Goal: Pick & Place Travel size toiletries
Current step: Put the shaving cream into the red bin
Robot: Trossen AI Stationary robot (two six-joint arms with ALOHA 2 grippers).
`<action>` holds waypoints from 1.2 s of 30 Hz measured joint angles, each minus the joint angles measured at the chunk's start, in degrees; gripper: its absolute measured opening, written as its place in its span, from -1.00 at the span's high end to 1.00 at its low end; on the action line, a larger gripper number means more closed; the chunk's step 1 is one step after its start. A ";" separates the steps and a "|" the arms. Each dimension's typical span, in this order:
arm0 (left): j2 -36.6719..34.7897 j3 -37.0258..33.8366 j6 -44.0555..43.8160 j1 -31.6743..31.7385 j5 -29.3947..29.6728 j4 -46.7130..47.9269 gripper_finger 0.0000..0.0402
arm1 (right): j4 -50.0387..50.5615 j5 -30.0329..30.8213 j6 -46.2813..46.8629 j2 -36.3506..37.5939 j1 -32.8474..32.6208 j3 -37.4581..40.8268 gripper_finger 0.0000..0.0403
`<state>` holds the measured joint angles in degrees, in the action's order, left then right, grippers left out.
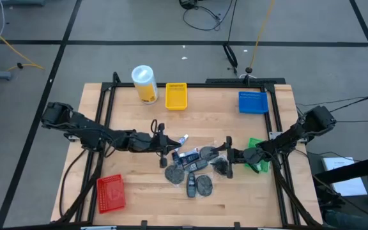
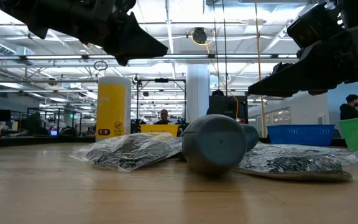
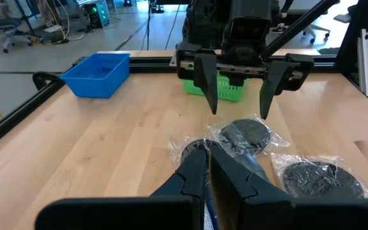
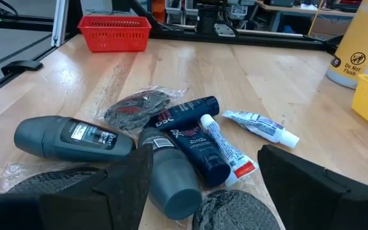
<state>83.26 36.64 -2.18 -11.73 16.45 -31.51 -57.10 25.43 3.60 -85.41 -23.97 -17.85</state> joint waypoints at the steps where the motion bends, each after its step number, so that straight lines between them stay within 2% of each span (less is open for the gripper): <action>1: 0.00 0.00 0.04 0.02 0.00 0.00 0.88 | 0.00 0.02 0.00 0.00 0.00 0.00 -0.36; 23: -0.02 0.00 -4.80 0.09 0.15 9.20 0.88 | 0.15 0.00 -0.20 0.00 0.02 0.00 -0.32; 36: -0.02 0.00 -5.61 0.09 0.15 8.48 0.88 | 0.24 0.00 0.06 0.00 0.02 0.00 -0.32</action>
<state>83.24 36.64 -7.79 -11.64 16.60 -23.03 -56.86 25.43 3.66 -85.41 -23.94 -17.85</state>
